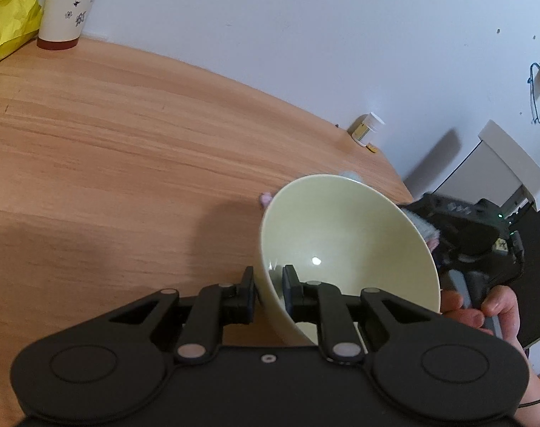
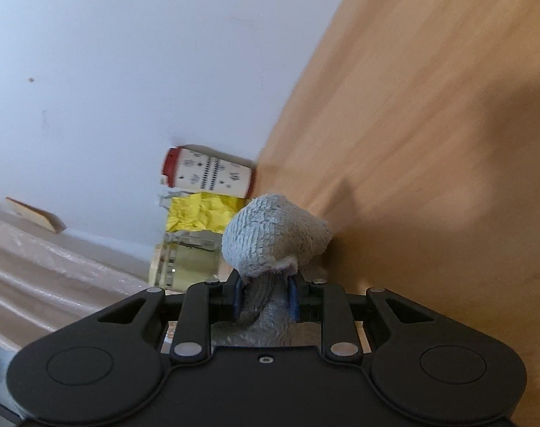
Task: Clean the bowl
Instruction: 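Wipe the cloth over the bowl rim with the right gripper, then wipe inside the bowl with the cloth while the left gripper holds the rim, then lift the cloth with the right gripper and spread it over the bowl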
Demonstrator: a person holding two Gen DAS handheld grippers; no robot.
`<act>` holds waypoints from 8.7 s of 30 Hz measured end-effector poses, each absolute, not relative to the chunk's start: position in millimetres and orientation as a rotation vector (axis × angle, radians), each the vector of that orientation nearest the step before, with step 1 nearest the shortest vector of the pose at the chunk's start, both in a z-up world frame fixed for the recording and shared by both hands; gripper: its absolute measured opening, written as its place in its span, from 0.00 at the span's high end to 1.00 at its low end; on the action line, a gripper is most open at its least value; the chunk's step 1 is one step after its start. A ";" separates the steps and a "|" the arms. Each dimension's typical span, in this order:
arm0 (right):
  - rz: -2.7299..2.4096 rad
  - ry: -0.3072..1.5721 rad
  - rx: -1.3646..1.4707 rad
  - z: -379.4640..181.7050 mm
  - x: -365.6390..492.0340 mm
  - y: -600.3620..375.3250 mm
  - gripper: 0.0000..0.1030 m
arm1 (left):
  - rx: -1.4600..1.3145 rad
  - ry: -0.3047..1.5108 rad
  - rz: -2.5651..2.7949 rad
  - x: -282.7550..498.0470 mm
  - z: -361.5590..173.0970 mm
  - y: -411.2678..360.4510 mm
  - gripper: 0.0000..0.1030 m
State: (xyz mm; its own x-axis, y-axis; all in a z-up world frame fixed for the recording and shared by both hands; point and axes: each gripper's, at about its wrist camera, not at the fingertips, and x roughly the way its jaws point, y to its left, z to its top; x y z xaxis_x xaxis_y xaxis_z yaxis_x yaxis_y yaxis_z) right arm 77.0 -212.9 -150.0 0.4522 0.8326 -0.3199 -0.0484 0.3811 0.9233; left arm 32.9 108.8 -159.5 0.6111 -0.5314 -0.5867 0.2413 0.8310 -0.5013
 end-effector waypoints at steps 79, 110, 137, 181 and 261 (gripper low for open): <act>0.956 1.321 0.635 -116.4 143.6 -193.1 0.65 | -0.023 0.727 -0.747 51.4 -134.4 61.2 0.82; 0.716 1.183 0.683 -120.6 115.2 -217.8 0.65 | -0.181 0.920 -0.354 59.8 -114.5 64.9 0.59; 0.724 1.232 0.448 -108.1 140.2 -204.2 0.65 | -0.325 0.848 -0.276 76.5 -127.3 86.3 0.88; 0.756 1.184 0.243 -108.9 132.8 -180.7 0.75 | -0.142 0.978 -0.421 98.6 -120.0 37.6 0.69; 0.599 0.957 0.503 -63.4 72.7 -177.8 0.80 | -0.250 0.888 -0.352 57.5 -123.9 35.9 0.89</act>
